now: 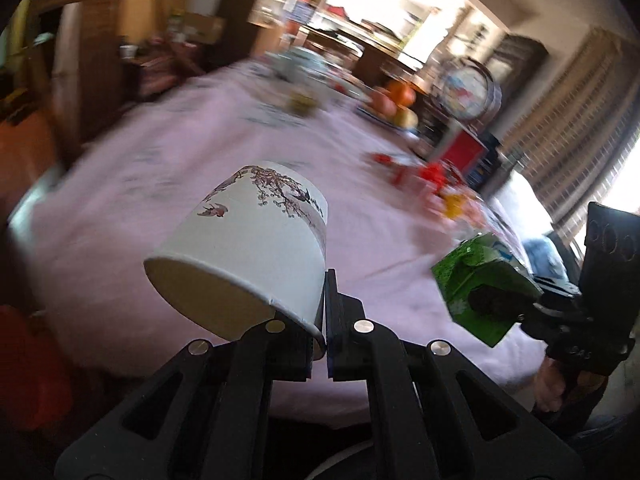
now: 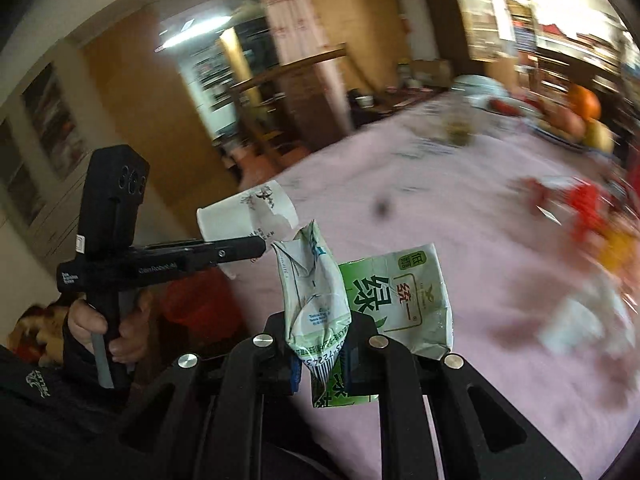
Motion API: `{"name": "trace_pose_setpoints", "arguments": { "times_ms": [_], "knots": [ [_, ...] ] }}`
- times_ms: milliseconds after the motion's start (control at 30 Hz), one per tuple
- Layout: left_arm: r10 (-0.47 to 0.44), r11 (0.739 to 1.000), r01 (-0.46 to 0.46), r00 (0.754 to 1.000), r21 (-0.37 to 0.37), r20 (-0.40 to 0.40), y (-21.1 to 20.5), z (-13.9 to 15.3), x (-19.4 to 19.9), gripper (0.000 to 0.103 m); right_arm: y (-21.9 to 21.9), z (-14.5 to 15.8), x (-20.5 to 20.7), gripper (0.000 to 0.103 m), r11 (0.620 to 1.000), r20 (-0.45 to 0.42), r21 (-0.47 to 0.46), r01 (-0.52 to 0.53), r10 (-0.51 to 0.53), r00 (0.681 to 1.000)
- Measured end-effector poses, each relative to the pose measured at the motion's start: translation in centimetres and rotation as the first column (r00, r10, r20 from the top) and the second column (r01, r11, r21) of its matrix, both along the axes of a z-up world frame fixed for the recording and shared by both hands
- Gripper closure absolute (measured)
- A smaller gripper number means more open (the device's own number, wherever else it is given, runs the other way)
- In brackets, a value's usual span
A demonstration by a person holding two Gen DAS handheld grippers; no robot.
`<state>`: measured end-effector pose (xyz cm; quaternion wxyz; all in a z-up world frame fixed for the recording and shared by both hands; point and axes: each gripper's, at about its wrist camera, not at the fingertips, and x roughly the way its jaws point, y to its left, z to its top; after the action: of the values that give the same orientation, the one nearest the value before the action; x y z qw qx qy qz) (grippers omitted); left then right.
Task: Collect trash
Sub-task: 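Carry the paper cup and green carton to the red basket with both tools, then open both tools to drop the cup and carton into the red basket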
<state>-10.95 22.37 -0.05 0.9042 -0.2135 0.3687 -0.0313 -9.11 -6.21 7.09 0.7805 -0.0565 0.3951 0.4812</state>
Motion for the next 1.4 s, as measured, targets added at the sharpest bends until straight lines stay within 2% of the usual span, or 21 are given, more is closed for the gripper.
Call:
{"name": "trace_pose_setpoints", "arguments": {
  "times_ms": [100, 200, 300, 367, 500, 667, 800, 867, 967, 1033, 1133, 1267, 1400],
  "knots": [
    [0.137, 0.99, -0.138, 0.99, 0.018, 0.012, 4.3, -0.1, -4.1, 0.098, 5.3, 0.7, -1.8, 0.088, 0.992, 0.003, 0.013, -0.122, 0.122, 0.993],
    [0.262, 0.965, -0.262, 0.965, 0.012, 0.011, 8.4, -0.6, -8.1, 0.098, 11.5, 1.2, -3.9, 0.088, 0.964, -0.003, 0.028, -0.265, 0.265, 0.964],
    [0.404, 0.915, -0.404, 0.914, 0.001, -0.023, 13.0, -2.3, -12.6, 0.098, 17.9, 0.8, -5.7, 0.088, 0.92, -0.048, 0.035, -0.39, 0.391, 0.919],
    [0.464, 0.886, -0.465, 0.884, 0.003, -0.053, 15.0, -3.7, -14.8, 0.098, 21.8, 0.2, -6.5, 0.088, 0.895, -0.096, 0.031, -0.445, 0.445, 0.89],
    [0.585, 0.808, -0.588, 0.798, 0.029, -0.144, 19.4, -7.9, -18.2, 0.098, 29.9, -2.4, -8.6, 0.088, 0.847, -0.194, 0.018, -0.531, 0.524, 0.829],
    [0.668, 0.732, -0.677, 0.691, 0.078, -0.277, 24.5, -14.3, -19.7, 0.098, 38.0, -7.8, -12.0, 0.088, 0.821, -0.308, -0.005, -0.571, 0.542, 0.782],
    [0.684, 0.697, -0.715, 0.636, 0.061, -0.358, 28.1, -18.8, -20.2, 0.098, 43.6, -13.7, -12.7, 0.088, 0.824, -0.408, -0.028, -0.566, 0.507, 0.759],
    [0.685, 0.687, -0.725, 0.619, 0.057, -0.385, 28.6, -20.0, -20.0, 0.098, 45.3, -16.4, -12.6, 0.088, 0.835, -0.444, -0.049, -0.549, 0.474, 0.76],
    [0.683, 0.684, -0.727, 0.61, 0.059, -0.402, 29.4, -21.0, -20.2, 0.098, 46.7, -19.5, -12.5, 0.088, 0.843, -0.478, -0.072, -0.533, 0.44, 0.76],
    [0.68, 0.689, -0.721, 0.607, 0.075, -0.413, 29.5, -21.3, -20.1, 0.098, 47.6, -21.2, -12.7, 0.088, 0.843, -0.494, -0.087, -0.531, 0.426, 0.758],
    [0.692, 0.679, -0.727, 0.587, 0.102, -0.42, 30.0, -21.7, -20.4, 0.098, 48.8, -23.4, -13.2, 0.088, 0.837, -0.512, -0.109, -0.537, 0.415, 0.752],
    [0.707, 0.658, -0.744, 0.559, 0.115, -0.433, 30.0, -21.6, -20.7, 0.098, 49.3, -25.5, -13.9, 0.088, 0.816, -0.51, -0.146, -0.559, 0.422, 0.75],
    [0.709, 0.654, -0.746, 0.55, 0.121, -0.441, 29.9, -22.0, -21.0, 0.097, 50.2, -26.4, -14.6, 0.086, 0.803, -0.477, -0.181, -0.567, 0.433, 0.765]
  ]
}}
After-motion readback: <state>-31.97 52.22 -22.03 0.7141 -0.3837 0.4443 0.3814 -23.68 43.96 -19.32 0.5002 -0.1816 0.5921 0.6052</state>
